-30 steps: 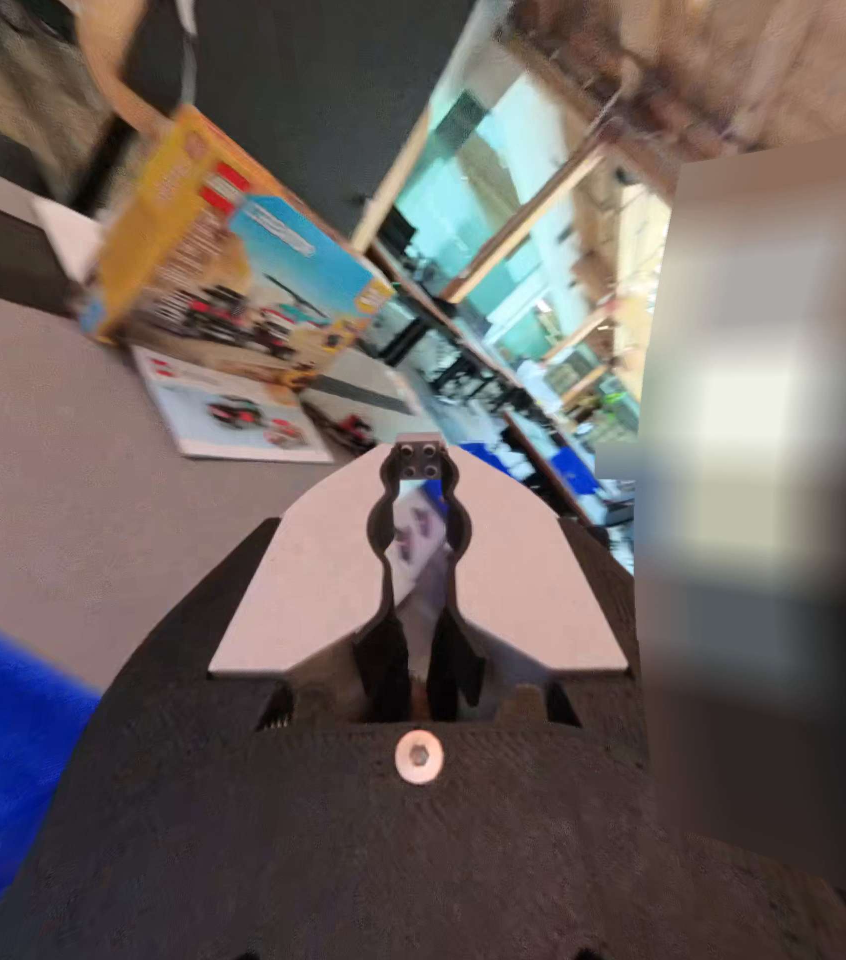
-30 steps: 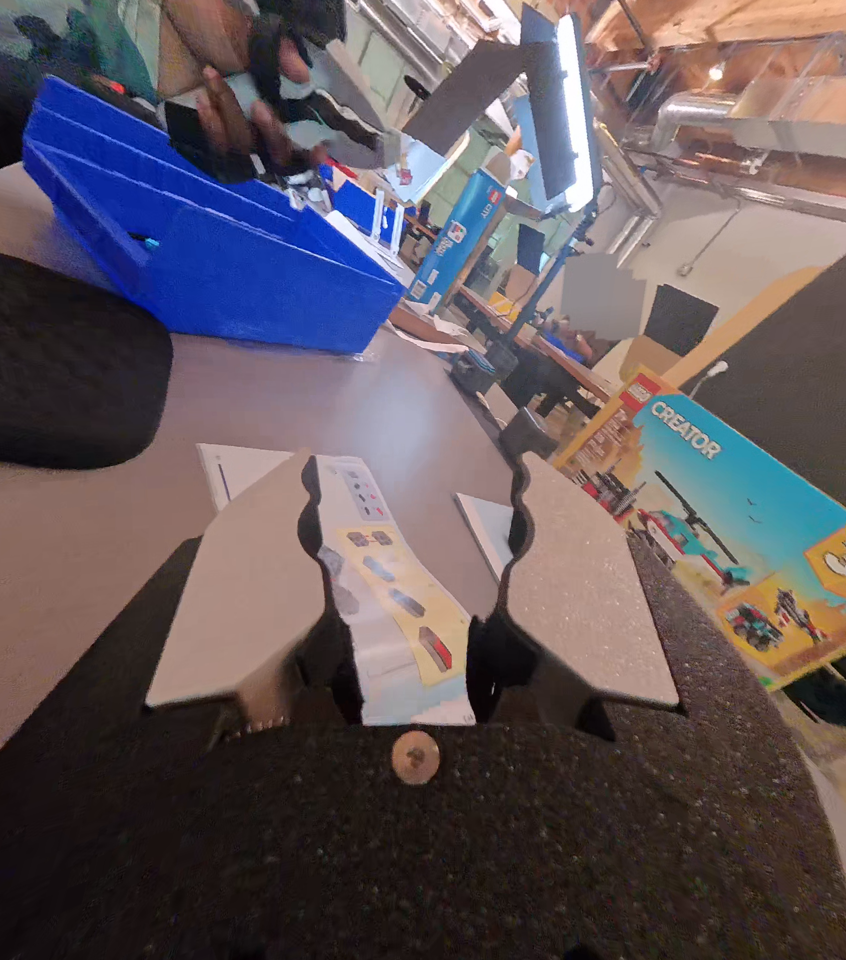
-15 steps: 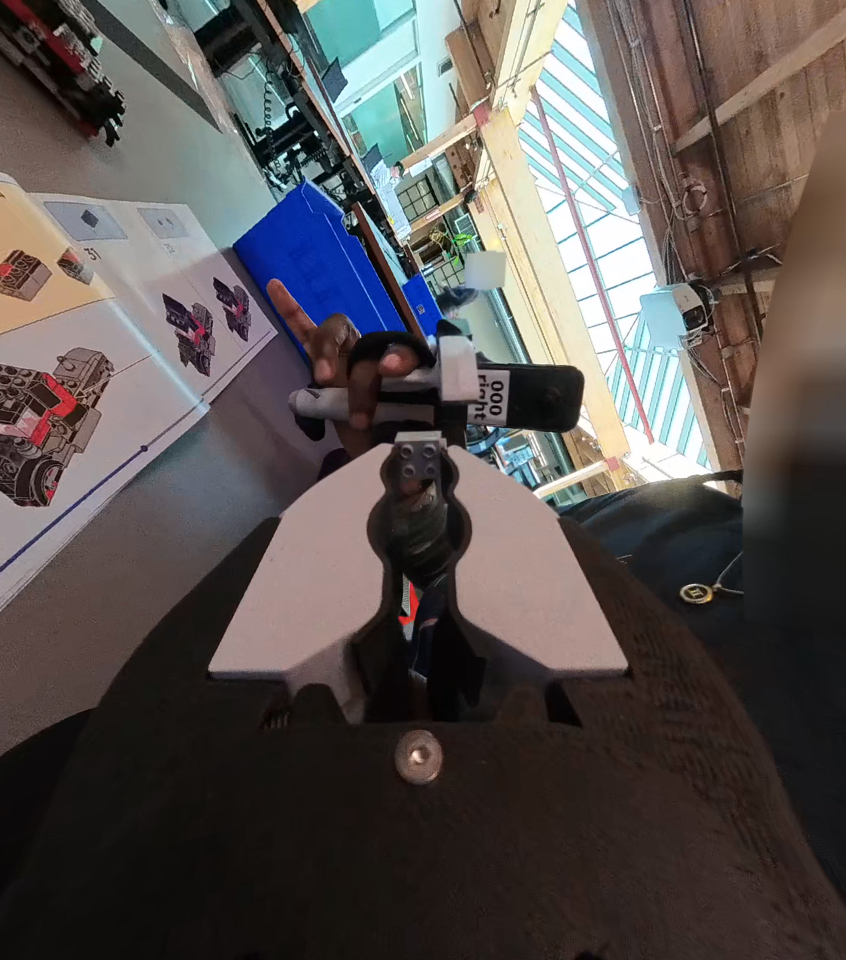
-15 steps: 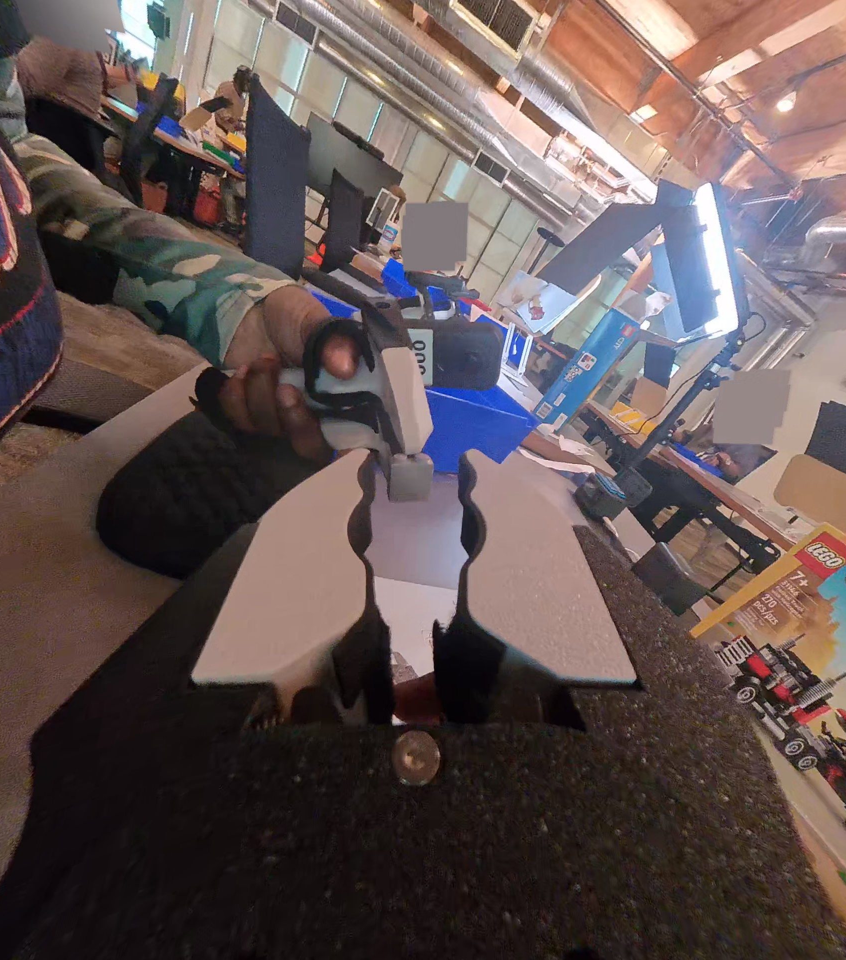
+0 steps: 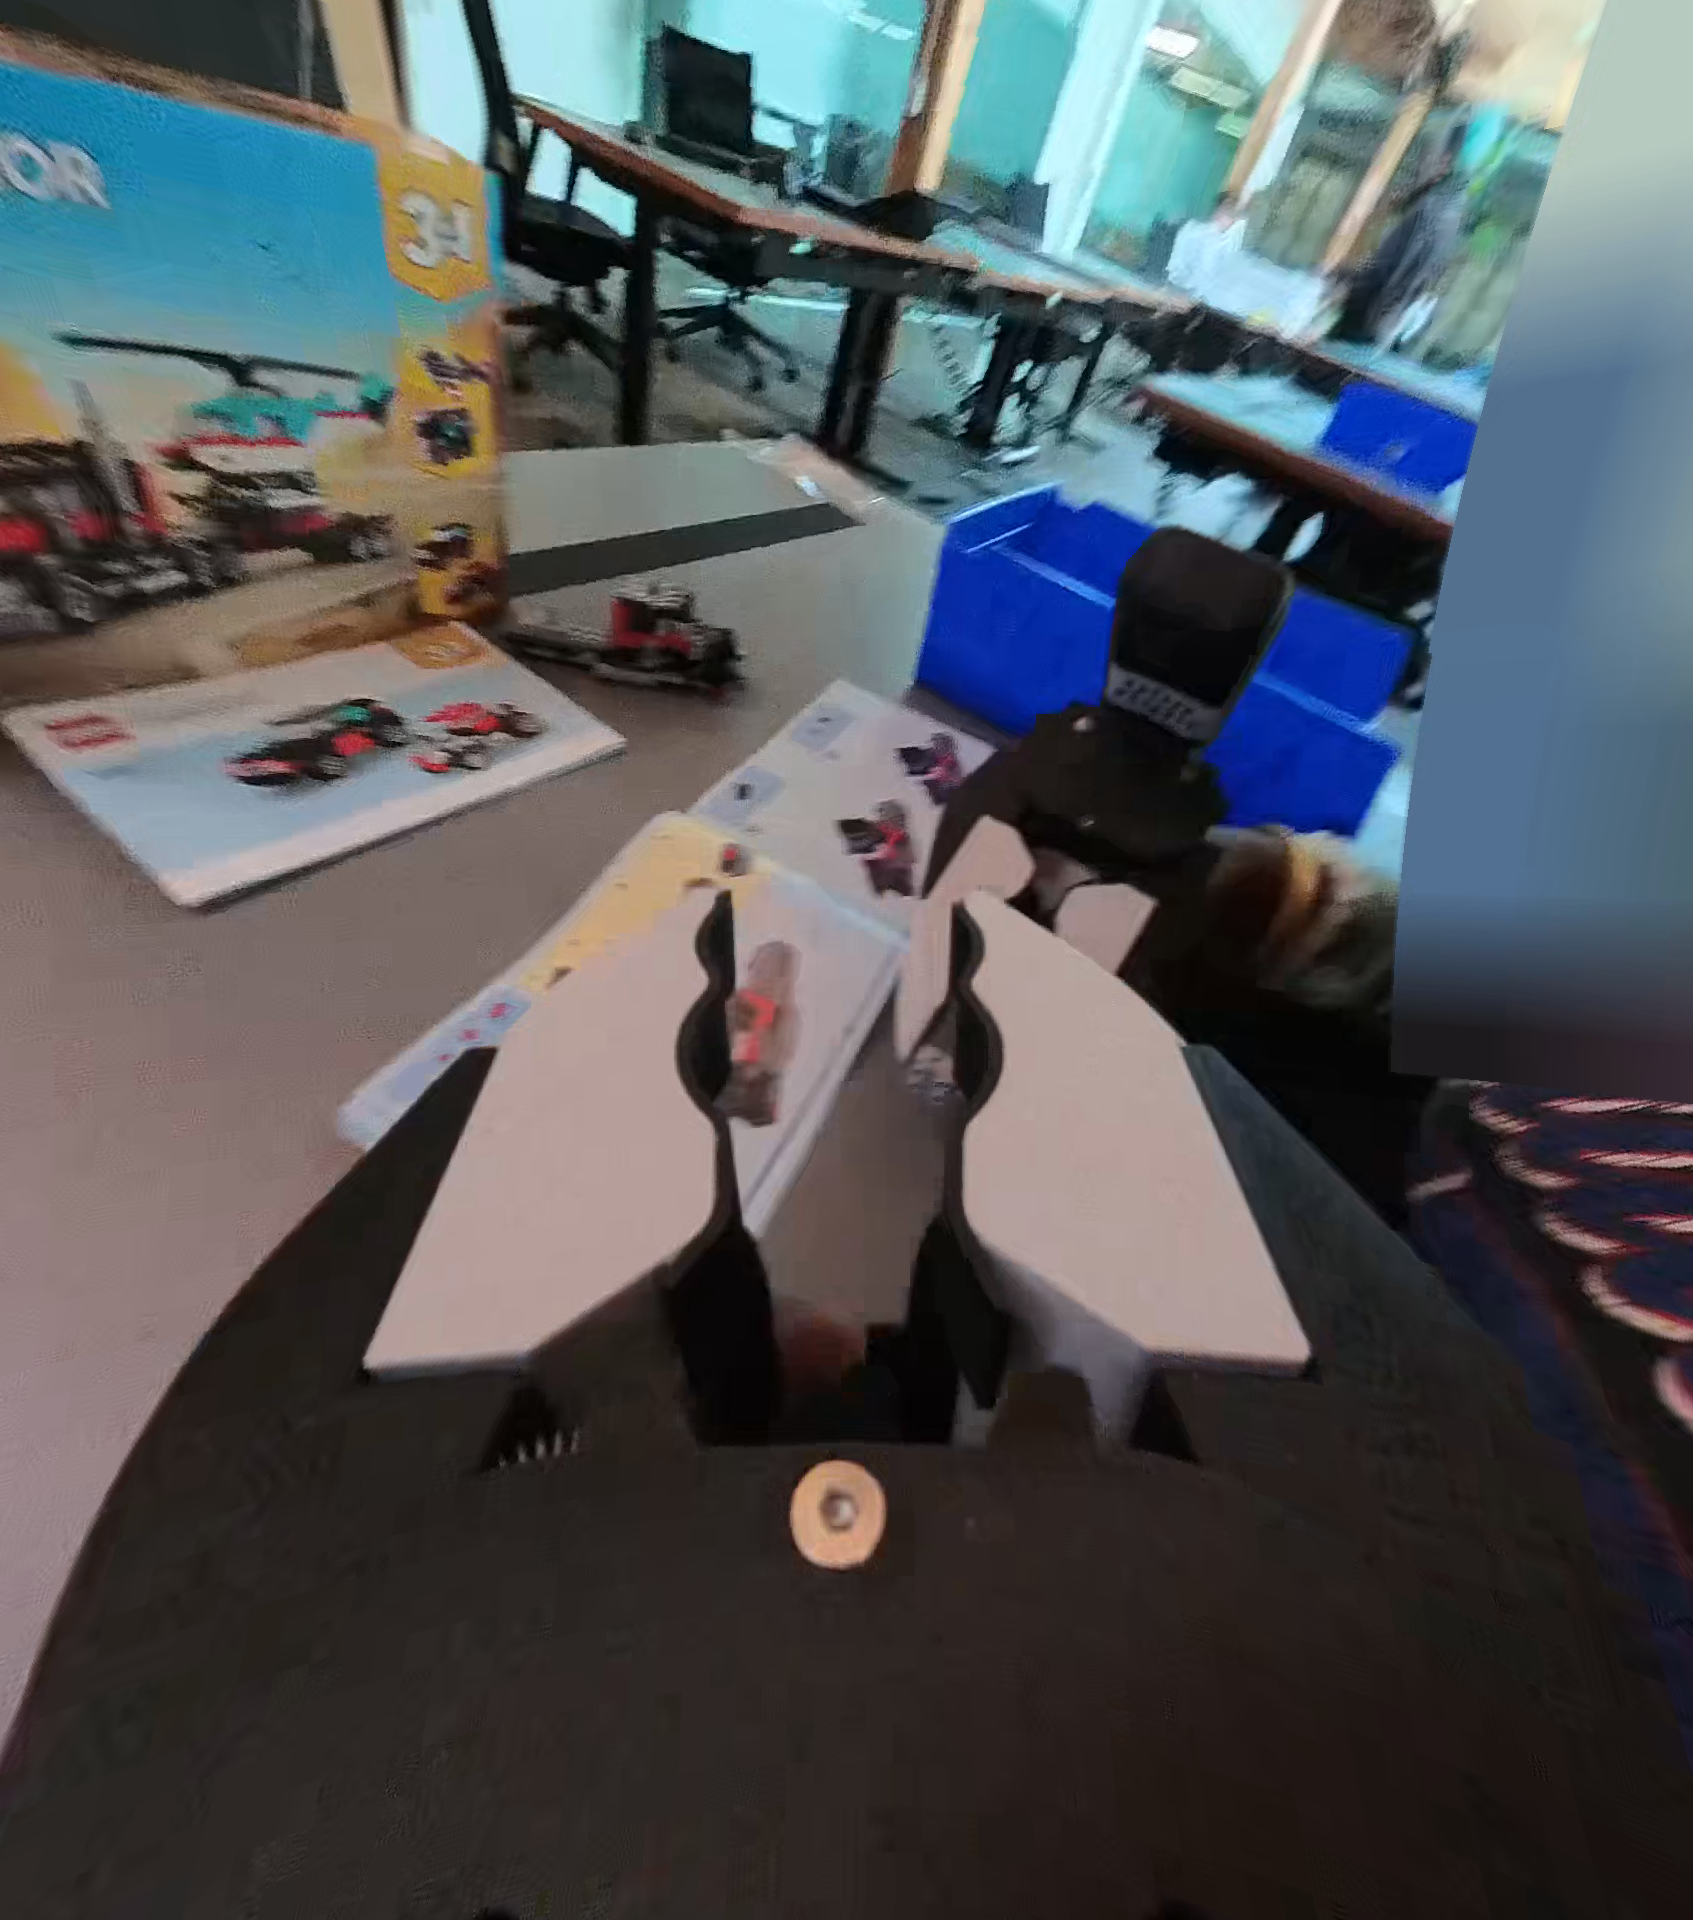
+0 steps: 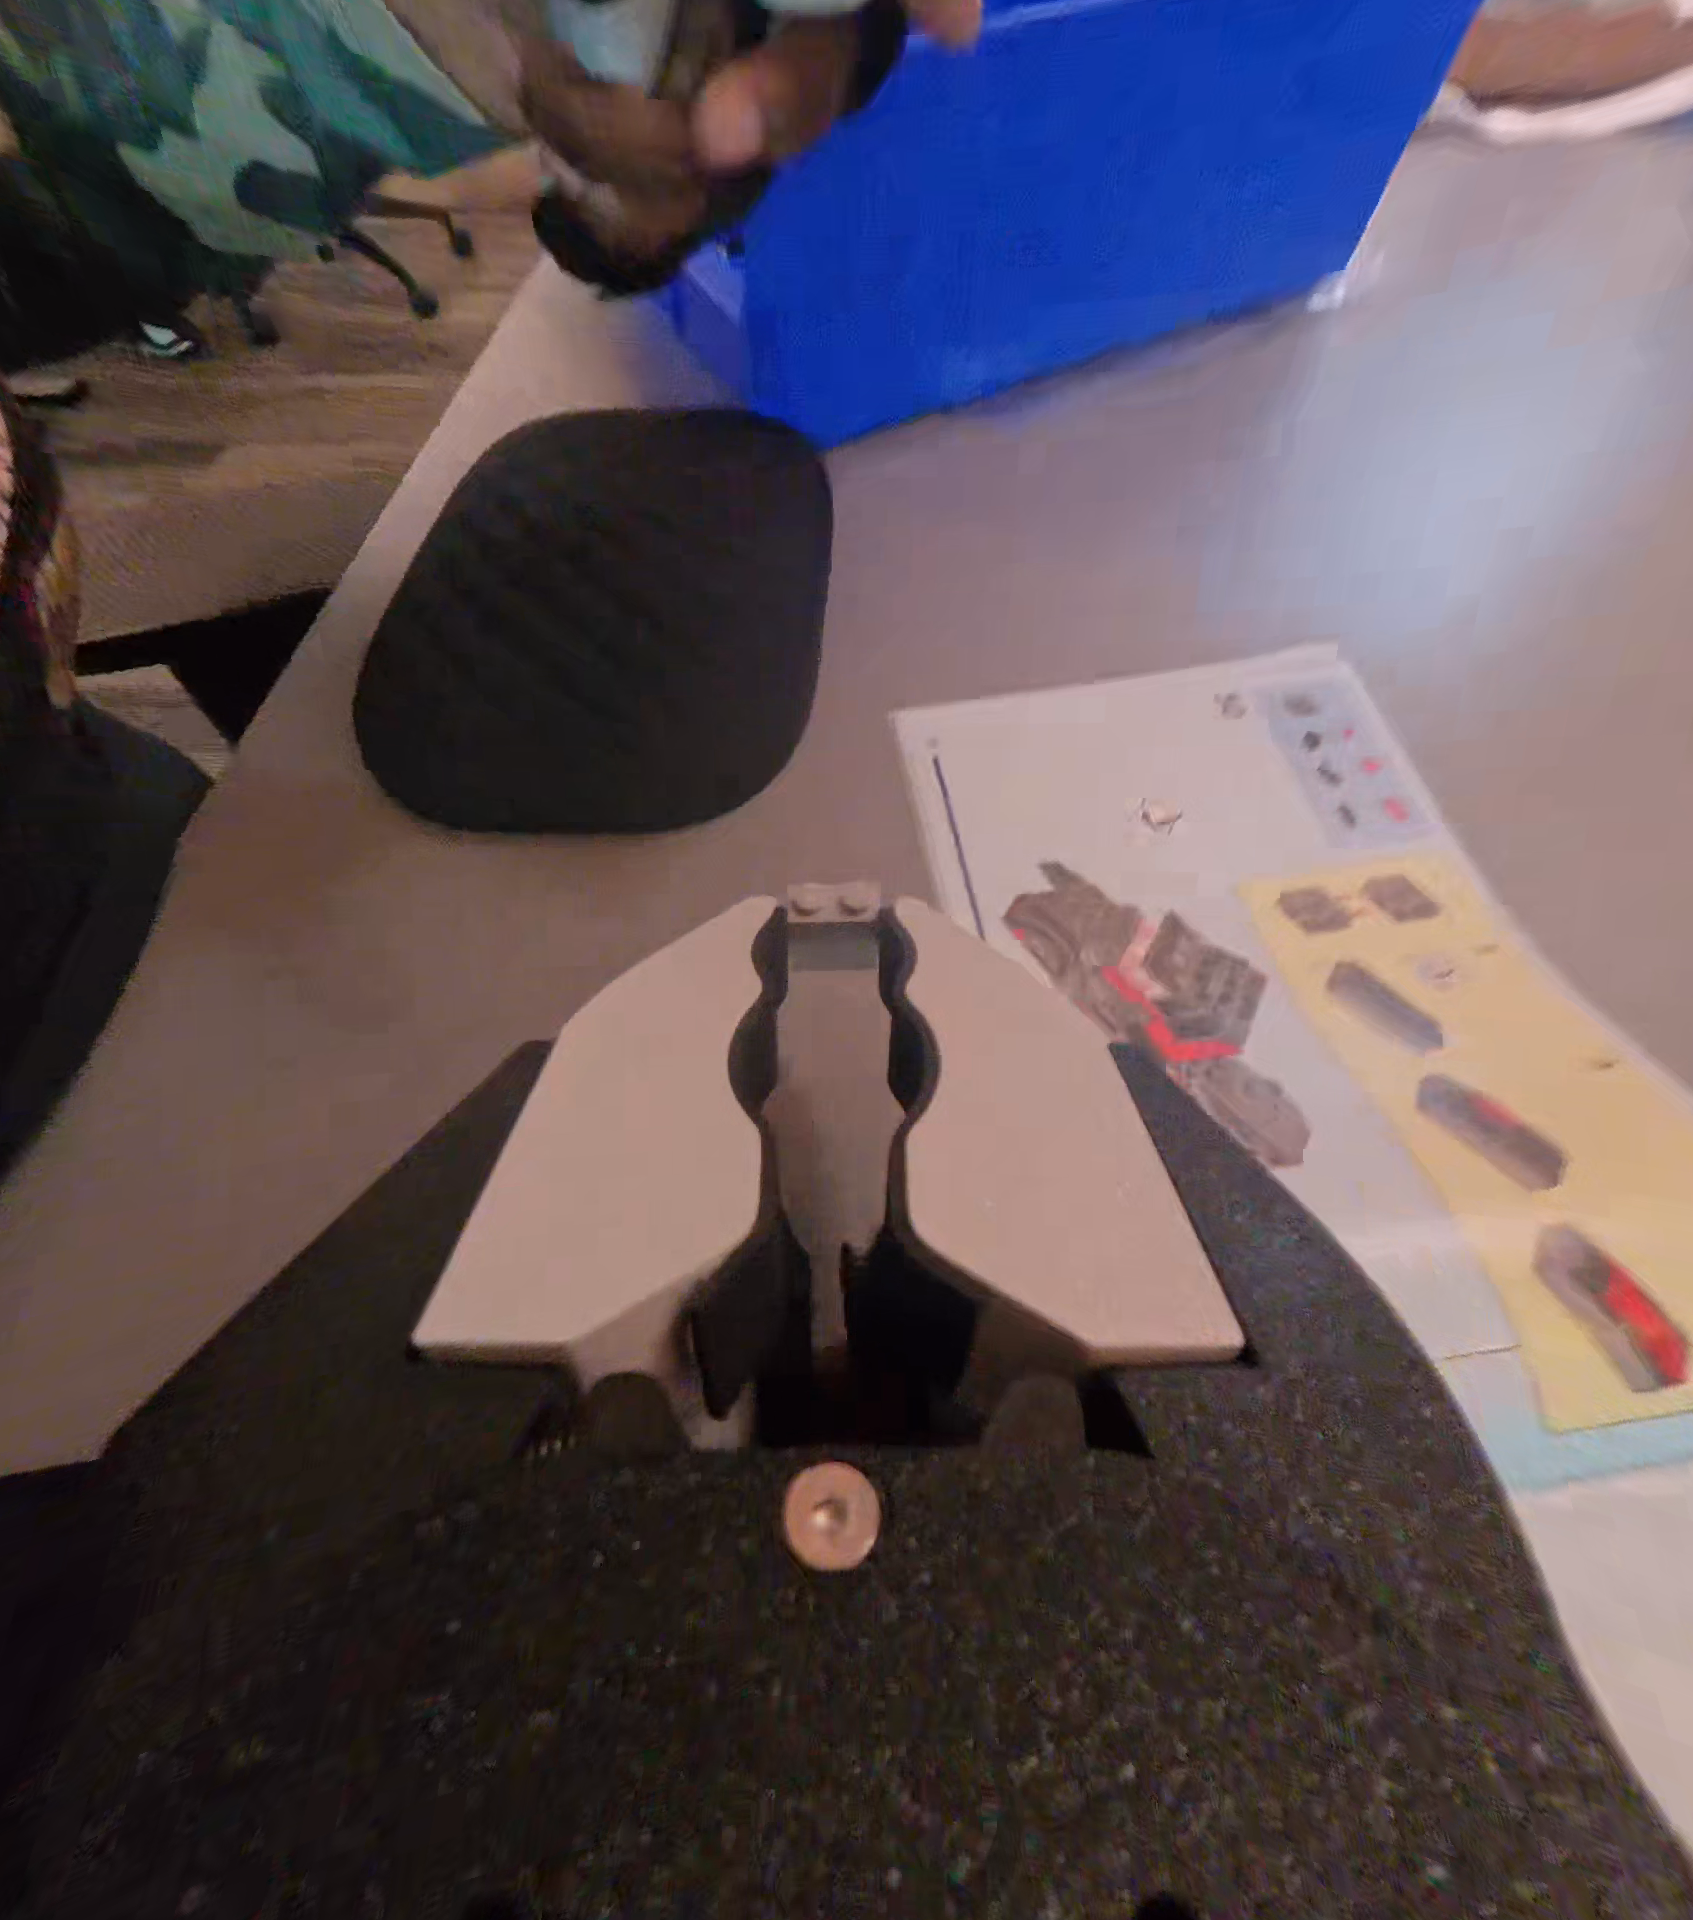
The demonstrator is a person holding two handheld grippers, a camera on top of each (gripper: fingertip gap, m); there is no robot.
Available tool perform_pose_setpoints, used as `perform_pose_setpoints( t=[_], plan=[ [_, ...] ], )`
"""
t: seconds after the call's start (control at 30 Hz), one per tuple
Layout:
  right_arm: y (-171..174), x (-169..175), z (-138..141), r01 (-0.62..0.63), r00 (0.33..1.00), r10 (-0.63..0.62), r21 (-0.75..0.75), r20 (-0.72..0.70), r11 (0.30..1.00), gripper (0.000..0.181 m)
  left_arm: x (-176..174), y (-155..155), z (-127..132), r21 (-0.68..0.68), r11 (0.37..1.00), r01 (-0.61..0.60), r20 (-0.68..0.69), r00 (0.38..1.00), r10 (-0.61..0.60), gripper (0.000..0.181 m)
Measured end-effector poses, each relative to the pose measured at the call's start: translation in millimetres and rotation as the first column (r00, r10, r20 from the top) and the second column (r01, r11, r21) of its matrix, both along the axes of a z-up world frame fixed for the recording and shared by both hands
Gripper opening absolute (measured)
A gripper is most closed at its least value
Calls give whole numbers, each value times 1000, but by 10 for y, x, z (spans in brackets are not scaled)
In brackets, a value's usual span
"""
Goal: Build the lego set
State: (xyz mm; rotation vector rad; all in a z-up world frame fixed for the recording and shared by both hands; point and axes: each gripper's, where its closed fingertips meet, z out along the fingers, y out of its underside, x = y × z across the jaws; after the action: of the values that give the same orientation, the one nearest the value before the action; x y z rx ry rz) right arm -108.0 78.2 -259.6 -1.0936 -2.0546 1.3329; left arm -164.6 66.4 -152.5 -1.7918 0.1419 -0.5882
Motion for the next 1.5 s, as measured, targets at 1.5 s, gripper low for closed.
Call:
perform_pose_setpoints(
  t=[1.5],
  plan=[
    [207,9,4,92,996,-91,117,-20,989,44,-2993,-1354,-240,-526,580,-622,-771,637,-17,47]
  ],
)
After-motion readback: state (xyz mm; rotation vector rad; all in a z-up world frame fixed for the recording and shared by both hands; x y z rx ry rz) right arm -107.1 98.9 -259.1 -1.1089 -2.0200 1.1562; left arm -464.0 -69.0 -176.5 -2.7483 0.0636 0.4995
